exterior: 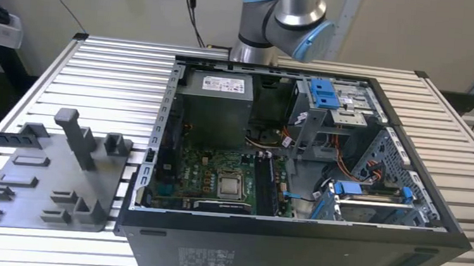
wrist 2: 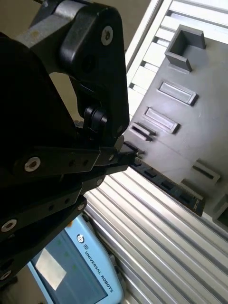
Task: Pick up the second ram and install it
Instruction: 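Pick up the second ram and move it above second insertion slot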
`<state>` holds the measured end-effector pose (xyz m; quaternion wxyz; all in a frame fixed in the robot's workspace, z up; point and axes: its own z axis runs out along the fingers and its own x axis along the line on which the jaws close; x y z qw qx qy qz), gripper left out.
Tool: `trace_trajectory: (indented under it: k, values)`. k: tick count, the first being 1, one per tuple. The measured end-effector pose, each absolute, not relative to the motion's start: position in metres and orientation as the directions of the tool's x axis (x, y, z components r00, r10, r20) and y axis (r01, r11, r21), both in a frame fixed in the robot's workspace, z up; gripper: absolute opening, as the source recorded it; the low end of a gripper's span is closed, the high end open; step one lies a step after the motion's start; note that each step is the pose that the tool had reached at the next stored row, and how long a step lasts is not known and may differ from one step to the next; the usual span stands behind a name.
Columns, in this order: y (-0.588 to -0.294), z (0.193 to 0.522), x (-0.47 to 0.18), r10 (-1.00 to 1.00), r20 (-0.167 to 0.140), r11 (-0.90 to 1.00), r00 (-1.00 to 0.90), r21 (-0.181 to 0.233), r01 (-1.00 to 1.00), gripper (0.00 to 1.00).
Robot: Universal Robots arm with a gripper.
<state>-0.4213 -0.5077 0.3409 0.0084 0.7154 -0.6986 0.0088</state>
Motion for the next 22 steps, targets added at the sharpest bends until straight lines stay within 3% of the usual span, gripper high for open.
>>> trace_trajectory:
  k: [22]
  values:
    - [-0.508, 0.373, -0.421, -0.999, 0.024, -0.024, 0.024, 0.0, -1.0, 0.14]
